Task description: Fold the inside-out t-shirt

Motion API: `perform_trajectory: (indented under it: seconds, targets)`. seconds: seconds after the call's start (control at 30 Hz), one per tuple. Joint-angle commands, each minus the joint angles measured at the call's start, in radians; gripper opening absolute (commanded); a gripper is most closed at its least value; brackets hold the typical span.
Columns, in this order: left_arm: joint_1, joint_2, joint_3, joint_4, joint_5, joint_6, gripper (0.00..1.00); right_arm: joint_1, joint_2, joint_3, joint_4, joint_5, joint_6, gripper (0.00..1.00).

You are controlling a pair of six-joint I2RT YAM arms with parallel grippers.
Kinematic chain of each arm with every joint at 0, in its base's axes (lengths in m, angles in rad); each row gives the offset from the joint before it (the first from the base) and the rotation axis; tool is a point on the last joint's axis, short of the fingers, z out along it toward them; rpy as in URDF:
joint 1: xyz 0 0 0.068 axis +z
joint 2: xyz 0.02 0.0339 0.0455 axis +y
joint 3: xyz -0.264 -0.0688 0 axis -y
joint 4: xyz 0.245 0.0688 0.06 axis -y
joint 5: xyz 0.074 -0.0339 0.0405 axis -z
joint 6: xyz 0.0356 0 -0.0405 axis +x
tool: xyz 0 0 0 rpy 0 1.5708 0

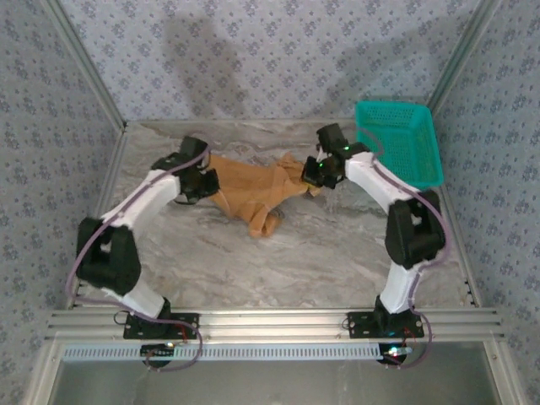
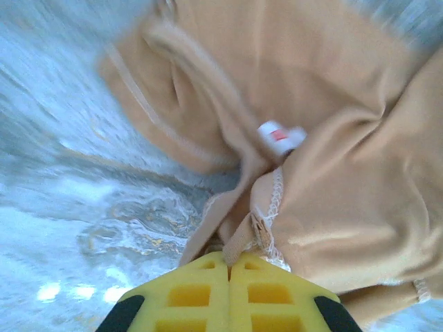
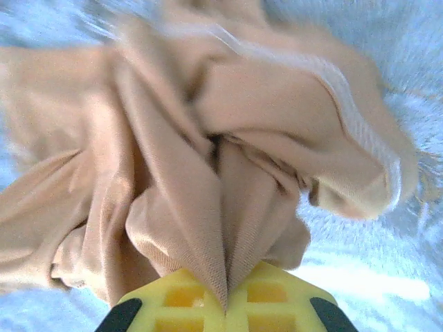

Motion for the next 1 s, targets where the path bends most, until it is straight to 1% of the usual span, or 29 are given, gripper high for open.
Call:
perform_trajectory:
  seconds: [0.0, 0.17, 0.27, 0.33, 0.43, 0.57, 0.67, 0.73, 0.8, 0.87, 0.9, 0.93, 0.97]
  targets:
    - [0.050, -0.140, 0.085, -0.090, -0.020, 0.020, 0.00, -0.014, -0.171, 0.084, -0.134, 0.027, -0.034, 0.00]
    - [0.124, -0.259, 0.264, -0.164, -0.011, 0.027, 0.00, -0.020, -0.323, 0.173, -0.185, 0.005, -0.011, 0.00]
    - [0.141, -0.318, 0.366, -0.183, -0.017, 0.013, 0.00, -0.019, -0.394, 0.202, -0.177, -0.044, 0.038, 0.00]
    - [0.141, -0.362, 0.405, -0.175, -0.017, -0.003, 0.00, -0.017, -0.437, 0.207, -0.165, -0.077, 0.059, 0.00]
    - [0.141, -0.410, 0.410, -0.151, -0.003, -0.024, 0.00, -0.009, -0.481, 0.195, -0.155, -0.090, 0.076, 0.00]
    - [0.141, -0.409, 0.329, -0.120, 0.026, -0.035, 0.00, -0.015, -0.495, 0.107, -0.154, -0.060, 0.081, 0.00]
    - [0.141, -0.357, 0.215, -0.077, 0.058, -0.048, 0.00, -0.030, -0.460, 0.005, -0.127, -0.041, 0.084, 0.00]
    - [0.137, -0.310, 0.110, -0.010, 0.086, -0.071, 0.00, -0.038, -0.404, -0.067, -0.086, -0.043, 0.093, 0.00]
    - [0.135, -0.251, 0.038, 0.063, 0.086, -0.087, 0.00, -0.052, -0.322, -0.097, -0.053, -0.040, 0.093, 0.00]
    - [0.135, -0.172, 0.009, 0.093, 0.060, -0.089, 0.00, -0.074, -0.212, -0.076, -0.059, -0.040, 0.063, 0.00]
    - [0.135, -0.123, 0.012, 0.093, 0.042, -0.085, 0.00, -0.086, -0.155, -0.052, -0.074, -0.028, 0.038, 0.03]
    - [0.135, -0.076, 0.022, 0.092, 0.030, -0.079, 0.00, -0.092, -0.105, -0.029, -0.080, -0.011, 0.024, 0.09]
    - [0.135, -0.037, 0.034, 0.088, 0.023, -0.072, 0.00, -0.095, -0.069, -0.013, -0.090, 0.002, 0.016, 0.19]
